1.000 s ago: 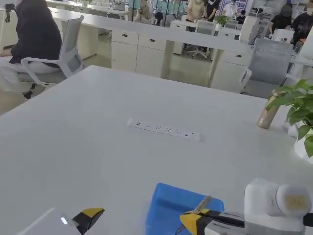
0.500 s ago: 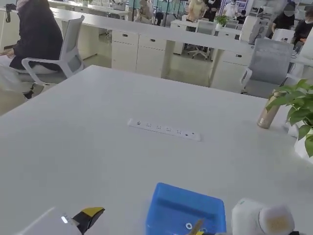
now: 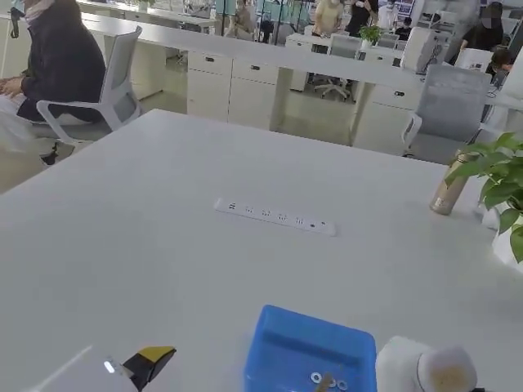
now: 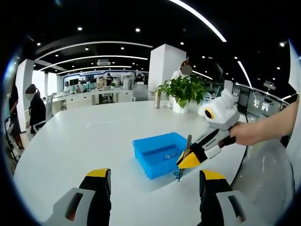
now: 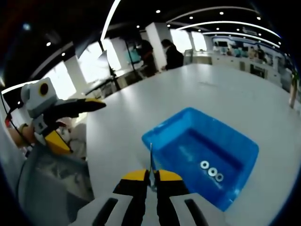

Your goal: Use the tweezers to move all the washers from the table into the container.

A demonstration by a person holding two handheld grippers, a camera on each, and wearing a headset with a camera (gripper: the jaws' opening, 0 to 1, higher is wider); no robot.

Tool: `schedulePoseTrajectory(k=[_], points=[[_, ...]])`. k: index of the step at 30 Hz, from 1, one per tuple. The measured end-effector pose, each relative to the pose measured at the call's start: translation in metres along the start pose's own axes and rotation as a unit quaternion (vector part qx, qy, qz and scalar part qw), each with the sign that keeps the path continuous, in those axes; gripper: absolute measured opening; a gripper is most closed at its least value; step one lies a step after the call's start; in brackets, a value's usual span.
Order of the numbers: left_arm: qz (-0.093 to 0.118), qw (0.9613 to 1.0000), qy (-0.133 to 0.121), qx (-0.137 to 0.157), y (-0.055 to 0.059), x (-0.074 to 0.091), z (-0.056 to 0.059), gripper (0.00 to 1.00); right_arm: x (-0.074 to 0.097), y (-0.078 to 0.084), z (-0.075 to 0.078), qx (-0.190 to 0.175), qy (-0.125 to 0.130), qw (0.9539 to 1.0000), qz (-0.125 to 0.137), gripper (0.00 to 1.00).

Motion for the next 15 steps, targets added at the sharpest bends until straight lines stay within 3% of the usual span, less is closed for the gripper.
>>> schedulePoseTrajectory(k=[10, 15], points=[[-0.001, 1.0000, -0.001, 0.000, 0.000, 0.000, 0.000, 0.77, -0.001, 0.001, 0.001, 0.024, -0.003, 0.9997, -0.010, 0.03], [-0.003, 1.0000, 0.000, -0.001, 0.000, 0.000, 0.000, 0.77, -0.001, 0.001, -0.007, 0.070, -0.003, 0.9974, -0.020, 0.03]])
Point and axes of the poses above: the centre of the closed fingertips' face, and the gripper's own axes: x roughly backward along the fingers, z roughly to its right, y roughly out of its underside, the point moved 10 cm from there along x, roughly backward along the fingers, and after that the axes turned 2 degrees about z, right-handed, at the moved point
